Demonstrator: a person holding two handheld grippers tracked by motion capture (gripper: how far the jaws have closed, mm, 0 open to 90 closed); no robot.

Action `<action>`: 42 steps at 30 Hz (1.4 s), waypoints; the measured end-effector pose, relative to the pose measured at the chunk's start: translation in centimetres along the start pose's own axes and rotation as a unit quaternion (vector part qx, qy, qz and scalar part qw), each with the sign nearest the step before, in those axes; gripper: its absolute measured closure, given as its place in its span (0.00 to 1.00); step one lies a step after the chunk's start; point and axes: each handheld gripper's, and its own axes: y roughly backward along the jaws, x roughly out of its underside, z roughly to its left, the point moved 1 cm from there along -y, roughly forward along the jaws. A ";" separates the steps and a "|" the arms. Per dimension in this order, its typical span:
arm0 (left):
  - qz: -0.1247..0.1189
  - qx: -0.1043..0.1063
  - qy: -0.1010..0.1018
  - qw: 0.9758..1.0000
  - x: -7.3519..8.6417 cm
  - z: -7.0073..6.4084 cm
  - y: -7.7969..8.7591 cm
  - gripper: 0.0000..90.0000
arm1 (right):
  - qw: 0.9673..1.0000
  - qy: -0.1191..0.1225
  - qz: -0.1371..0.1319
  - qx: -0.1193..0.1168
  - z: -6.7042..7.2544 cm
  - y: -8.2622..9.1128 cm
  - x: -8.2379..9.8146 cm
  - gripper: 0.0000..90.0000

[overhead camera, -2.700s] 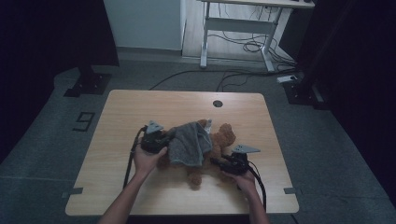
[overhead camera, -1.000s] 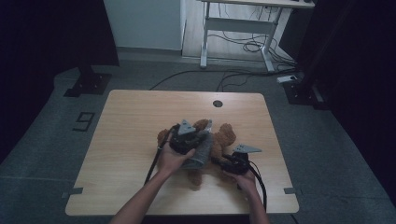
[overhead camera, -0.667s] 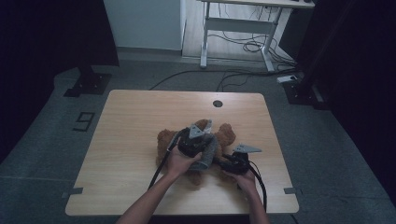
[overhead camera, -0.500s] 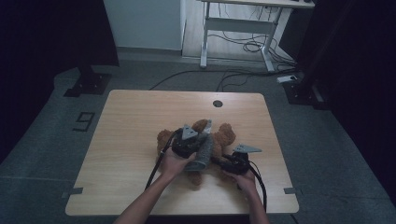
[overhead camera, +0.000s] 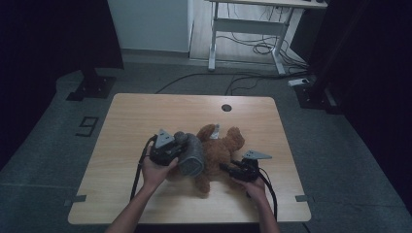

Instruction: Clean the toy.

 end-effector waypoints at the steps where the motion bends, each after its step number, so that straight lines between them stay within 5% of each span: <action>1: 0.000 -0.008 0.004 1.000 0.1 0.5 0.4 0.92 | 1.000 0.000 0.000 0.000 0.0 0.0 0.0 0.65; 8: 0.028 -0.047 0.017 0.998 2.3 4.0 1.9 0.92 | 1.000 -0.003 -0.002 0.000 -0.1 0.0 0.0 0.65; 13: 0.063 -0.060 0.039 0.995 4.9 5.8 1.3 0.92 | 1.000 -0.003 -0.003 0.000 -0.1 0.0 0.0 0.65; 19: 0.101 -0.052 0.063 0.992 7.6 6.5 -0.8 0.92 | 1.000 -0.006 -0.004 0.001 -0.1 -0.1 0.1 0.65; 23: 0.106 -0.052 0.069 0.991 7.7 6.6 -1.6 0.93 | 1.000 -0.008 -0.006 0.001 -0.2 -0.1 0.1 0.65; 27: 0.102 -0.048 0.080 0.990 6.9 7.3 -1.7 0.93 | 1.000 -0.003 -0.009 0.005 -0.2 -0.1 0.1 0.66; 31: 0.072 -0.043 0.081 0.993 4.9 7.3 -0.9 0.93 | 1.000 0.009 -0.012 0.023 -0.2 -0.4 -0.1 0.67; 36: 0.040 -0.022 0.035 0.998 0.9 4.9 -0.6 0.93 | 0.999 0.020 -0.018 0.044 -0.8 -1.2 -0.9 0.68; 42: 0.033 -0.003 -0.019 0.999 -3.0 0.9 -2.6 0.92 | 0.998 0.025 -0.018 0.053 -1.4 -2.0 -1.7 0.68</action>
